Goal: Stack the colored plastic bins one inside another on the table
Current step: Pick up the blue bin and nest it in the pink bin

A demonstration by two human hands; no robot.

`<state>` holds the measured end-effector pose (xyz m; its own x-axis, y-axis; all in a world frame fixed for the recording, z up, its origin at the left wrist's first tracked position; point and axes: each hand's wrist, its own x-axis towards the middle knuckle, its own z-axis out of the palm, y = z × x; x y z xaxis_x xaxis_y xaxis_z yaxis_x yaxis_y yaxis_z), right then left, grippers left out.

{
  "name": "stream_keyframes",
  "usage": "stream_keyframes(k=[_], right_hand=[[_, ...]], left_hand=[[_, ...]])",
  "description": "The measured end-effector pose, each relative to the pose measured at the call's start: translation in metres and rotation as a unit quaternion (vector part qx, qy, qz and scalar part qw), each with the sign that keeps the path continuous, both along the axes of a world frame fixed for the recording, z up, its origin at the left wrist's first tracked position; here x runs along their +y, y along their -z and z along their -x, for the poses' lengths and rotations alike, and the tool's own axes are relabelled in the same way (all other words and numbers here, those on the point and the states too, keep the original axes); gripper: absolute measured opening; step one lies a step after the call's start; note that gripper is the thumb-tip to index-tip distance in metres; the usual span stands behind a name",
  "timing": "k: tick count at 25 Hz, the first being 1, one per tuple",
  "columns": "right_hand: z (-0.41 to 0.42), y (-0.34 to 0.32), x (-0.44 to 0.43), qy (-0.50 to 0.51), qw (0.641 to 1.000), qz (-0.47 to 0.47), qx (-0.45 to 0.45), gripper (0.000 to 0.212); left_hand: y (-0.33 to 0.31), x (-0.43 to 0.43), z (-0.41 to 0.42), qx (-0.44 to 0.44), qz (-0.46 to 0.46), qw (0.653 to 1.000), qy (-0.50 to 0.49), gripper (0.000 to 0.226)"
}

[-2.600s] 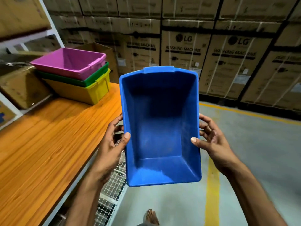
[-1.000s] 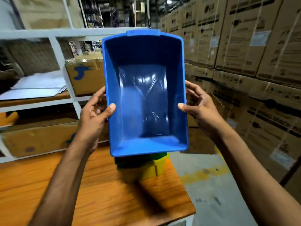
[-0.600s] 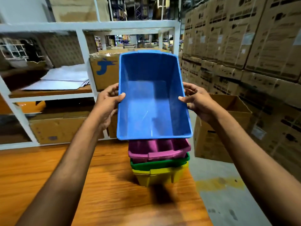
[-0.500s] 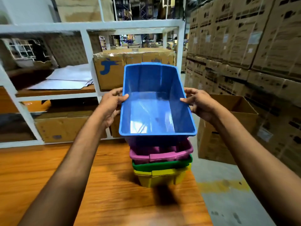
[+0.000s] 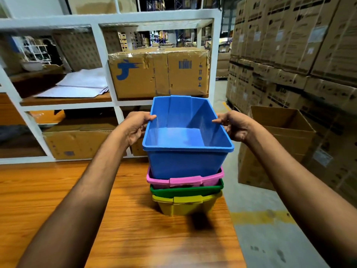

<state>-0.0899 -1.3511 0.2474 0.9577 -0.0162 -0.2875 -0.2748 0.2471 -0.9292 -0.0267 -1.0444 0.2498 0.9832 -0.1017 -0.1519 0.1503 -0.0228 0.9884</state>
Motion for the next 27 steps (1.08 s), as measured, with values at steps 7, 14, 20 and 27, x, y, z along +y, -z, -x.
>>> stream_keyframes(k=[7, 14, 20, 27], right_hand=[[-0.007, 0.019, 0.005, 0.025, 0.999, 0.033, 0.035, 0.037], [-0.005, 0.04, 0.014, 0.043, 0.996, 0.052, 0.058, 0.041], [-0.005, 0.046, 0.014, 0.063, 0.993, 0.086, 0.05, 0.037], [0.005, 0.042, 0.018, 0.092, 0.985, 0.141, 0.026, 0.032]], left_hand=[[0.027, -0.001, 0.008, 0.048, -0.004, 0.999, -0.013, 0.022], [0.041, -0.003, 0.023, 0.066, -0.048, 0.997, -0.016, 0.028], [0.047, -0.006, 0.026, 0.058, -0.046, 0.997, -0.032, 0.03], [0.051, -0.006, 0.031, 0.035, -0.064, 0.995, -0.061, 0.029]])
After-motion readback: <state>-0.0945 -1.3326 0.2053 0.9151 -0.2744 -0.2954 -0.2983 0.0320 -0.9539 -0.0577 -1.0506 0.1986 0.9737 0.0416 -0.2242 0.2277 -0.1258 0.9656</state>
